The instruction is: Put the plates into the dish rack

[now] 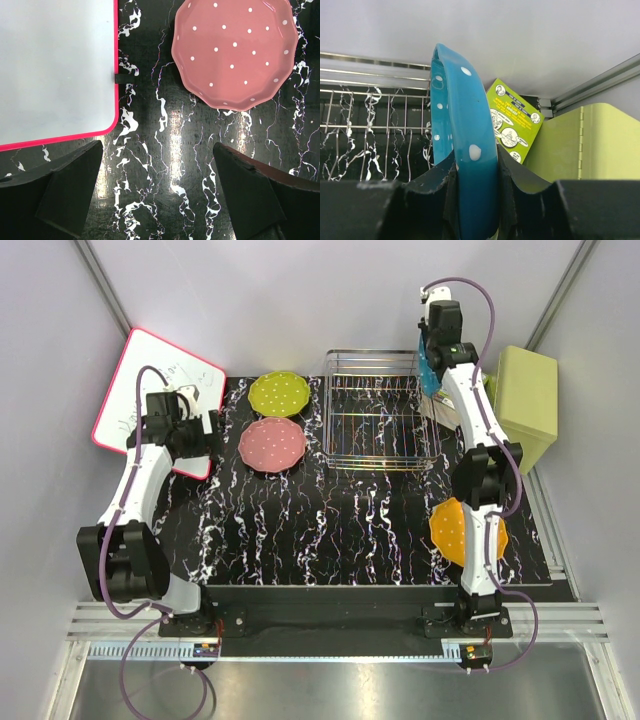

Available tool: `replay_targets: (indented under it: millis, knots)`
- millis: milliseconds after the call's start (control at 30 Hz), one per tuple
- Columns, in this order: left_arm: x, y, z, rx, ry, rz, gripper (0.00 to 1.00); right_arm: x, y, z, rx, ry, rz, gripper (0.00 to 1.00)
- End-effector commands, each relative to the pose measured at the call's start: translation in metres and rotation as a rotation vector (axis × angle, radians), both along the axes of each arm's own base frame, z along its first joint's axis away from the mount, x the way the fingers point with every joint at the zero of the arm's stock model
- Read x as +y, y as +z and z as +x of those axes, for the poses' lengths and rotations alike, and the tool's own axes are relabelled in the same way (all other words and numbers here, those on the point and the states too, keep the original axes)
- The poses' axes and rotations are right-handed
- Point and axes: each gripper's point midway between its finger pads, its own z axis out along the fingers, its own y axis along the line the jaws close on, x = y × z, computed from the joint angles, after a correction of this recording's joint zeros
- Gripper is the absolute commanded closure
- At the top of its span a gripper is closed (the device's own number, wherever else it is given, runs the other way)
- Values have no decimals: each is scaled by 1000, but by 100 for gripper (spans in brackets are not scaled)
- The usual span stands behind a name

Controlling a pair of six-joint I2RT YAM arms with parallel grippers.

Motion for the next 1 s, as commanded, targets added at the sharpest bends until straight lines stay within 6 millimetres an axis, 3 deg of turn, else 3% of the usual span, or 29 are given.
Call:
replay_targets:
  millis: [0, 400, 667, 967]
  knots:
    - [-3, 2, 7, -29, -4, -8, 1, -4, 47, 13, -169, -33, -11, 100]
    - [-3, -4, 12, -12, -9, -10, 1, -11, 19, 16, -114, -91, -53, 100]
    - [-6, -6, 14, -10, -17, -30, 1, -1, 35, 4, -141, -128, -54, 100]
    - [-9, -6, 11, -18, -24, -32, 1, -2, 29, 1, -123, -150, -91, 100]
